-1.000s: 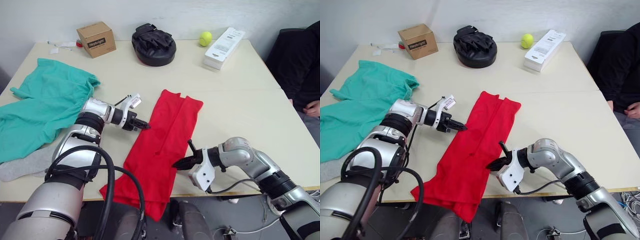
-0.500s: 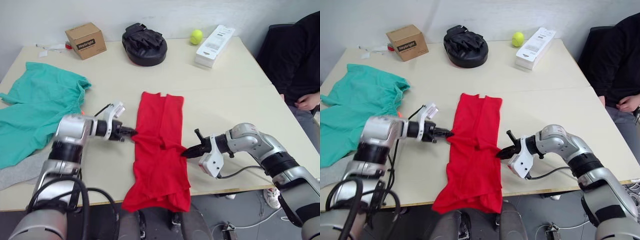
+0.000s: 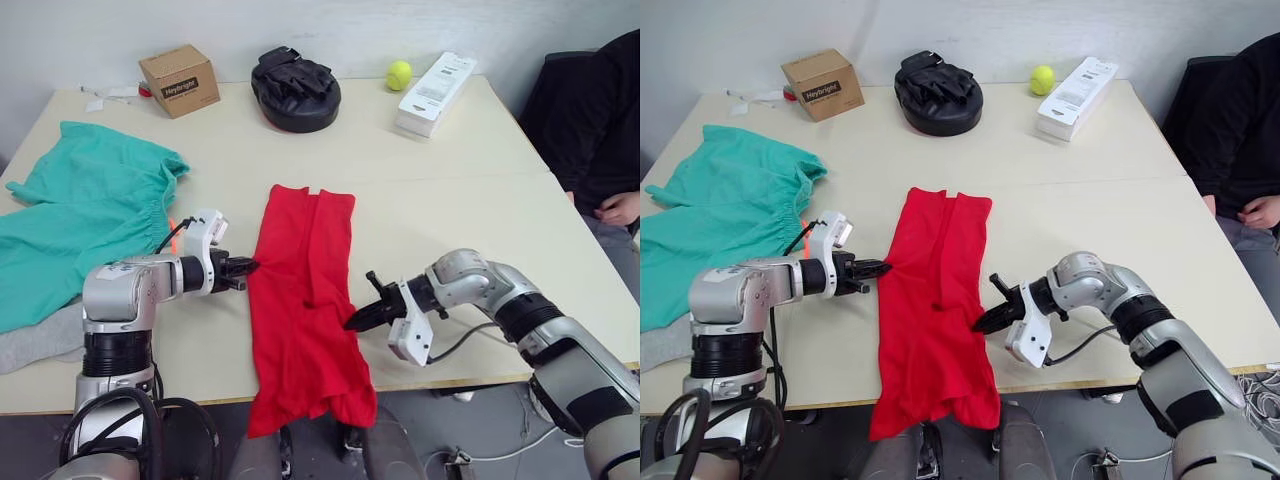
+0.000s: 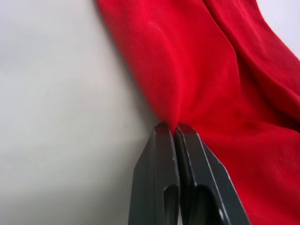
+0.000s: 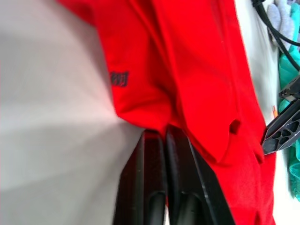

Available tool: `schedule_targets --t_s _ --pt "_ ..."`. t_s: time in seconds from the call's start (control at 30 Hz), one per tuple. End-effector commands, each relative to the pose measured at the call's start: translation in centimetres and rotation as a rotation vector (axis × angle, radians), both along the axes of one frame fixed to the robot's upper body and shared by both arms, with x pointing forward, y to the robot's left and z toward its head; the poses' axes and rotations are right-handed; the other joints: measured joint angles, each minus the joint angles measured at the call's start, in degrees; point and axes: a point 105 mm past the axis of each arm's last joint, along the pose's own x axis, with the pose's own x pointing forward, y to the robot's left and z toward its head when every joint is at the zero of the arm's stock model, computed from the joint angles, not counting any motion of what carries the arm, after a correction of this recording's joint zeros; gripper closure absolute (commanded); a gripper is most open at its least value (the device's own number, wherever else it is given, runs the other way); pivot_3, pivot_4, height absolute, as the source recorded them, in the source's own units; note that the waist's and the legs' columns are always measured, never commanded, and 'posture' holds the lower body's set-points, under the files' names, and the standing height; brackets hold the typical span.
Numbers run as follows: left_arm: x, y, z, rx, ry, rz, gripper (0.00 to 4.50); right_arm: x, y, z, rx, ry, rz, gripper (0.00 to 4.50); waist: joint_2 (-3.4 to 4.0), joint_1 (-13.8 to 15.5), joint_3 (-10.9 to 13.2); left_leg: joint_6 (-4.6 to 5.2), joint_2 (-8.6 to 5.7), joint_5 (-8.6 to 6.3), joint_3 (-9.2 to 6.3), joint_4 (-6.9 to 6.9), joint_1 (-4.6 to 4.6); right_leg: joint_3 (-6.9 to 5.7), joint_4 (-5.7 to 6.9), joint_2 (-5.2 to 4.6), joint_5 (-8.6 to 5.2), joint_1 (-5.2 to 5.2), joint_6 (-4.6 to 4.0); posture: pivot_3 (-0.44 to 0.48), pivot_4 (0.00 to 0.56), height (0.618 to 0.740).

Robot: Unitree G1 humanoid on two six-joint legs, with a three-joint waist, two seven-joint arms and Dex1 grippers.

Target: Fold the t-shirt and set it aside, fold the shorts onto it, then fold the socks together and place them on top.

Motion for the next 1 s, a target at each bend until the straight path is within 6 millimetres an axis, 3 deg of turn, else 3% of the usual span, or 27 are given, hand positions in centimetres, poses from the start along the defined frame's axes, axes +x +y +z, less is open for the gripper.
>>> schedule_targets --t_s 0.03,0.2,0.3,0.37,0.47,0.6,1.0 --pt "-0.3 0.7 1.2 0.02 -0.079 -0.031 3.24 0.1 -0.1 1.0 0.039 0.012 -0.02 3.17 0.01 -0.05 0.0 0.0 0.0 0.0 0.0 0.0 0.0 0.0 -0.01 0.0 0.0 0.0 0.0 0.0 0.15 0.74" --pt "-2.6 0.7 3.2 0.111 -0.244 -0.24 1.6 -0.3 -1.9 2.1 0.062 0.011 -0.06 1.38 0.03 -0.01 0.02 -0.05 0.03 -0.03 -0.03 -0.05 -0.02 -0.03 -0.07 0.0 -0.01 -0.02 -0.02 0.0 0.15 0.74" --pt "-5.7 1.1 3.4 0.328 -0.383 -0.49 0.69 -1.3 -4.2 2.3 0.033 0.007 -0.076 0.37 0.07 -0.01 0.04 -0.07 0.03 -0.06 -0.04 -0.11 -0.03 -0.03 -0.17 -0.03 -0.01 -0.02 -0.02 0.0 0.15 0.74" --pt "-7.4 1.6 2.6 0.516 -0.479 -0.669 0.02 -2.3 -5.4 2.3 0.022 0.015 -0.07 0.32 0.16 0.11 0.07 -0.13 0.03 -0.11 -0.04 -0.18 -0.02 -0.05 -0.25 -0.05 -0.04 -0.03 -0.06 0.0 0.15 0.74" --pt "-8.6 2.0 1.3 0.73 -0.639 -0.878 0.02 -3.8 -6.1 1.7 0.008 0.029 -0.045 0.32 0.2 0.19 0.07 -0.11 0.03 -0.15 -0.05 -0.18 -0.02 -0.08 -0.3 -0.07 -0.05 -0.02 -0.09 0.0 0.15 0.74" --pt "-9.6 1.3 -0.2 0.841 -0.818 -1.094 0.02 -4.8 -5.8 0.8 0.014 0.056 -0.034 0.32 0.24 0.2 0.05 0.0 0.03 -0.24 -0.02 -0.26 0.02 -0.08 -0.29 -0.08 -0.05 -0.02 -0.1 0.0 0.15 0.74" --pt "-10.8 -2.4 -3.0 0.771 -0.973 -1.297 0.02 -5.4 -2.1 -0.7 0.056 0.054 0.024 0.32 0.42 0.19 -0.12 0.23 0.03 -0.3 0.08 -0.37 0.13 -0.1 -0.32 -0.07 -0.03 0.09 -0.07 0.0 0.15 0.74"
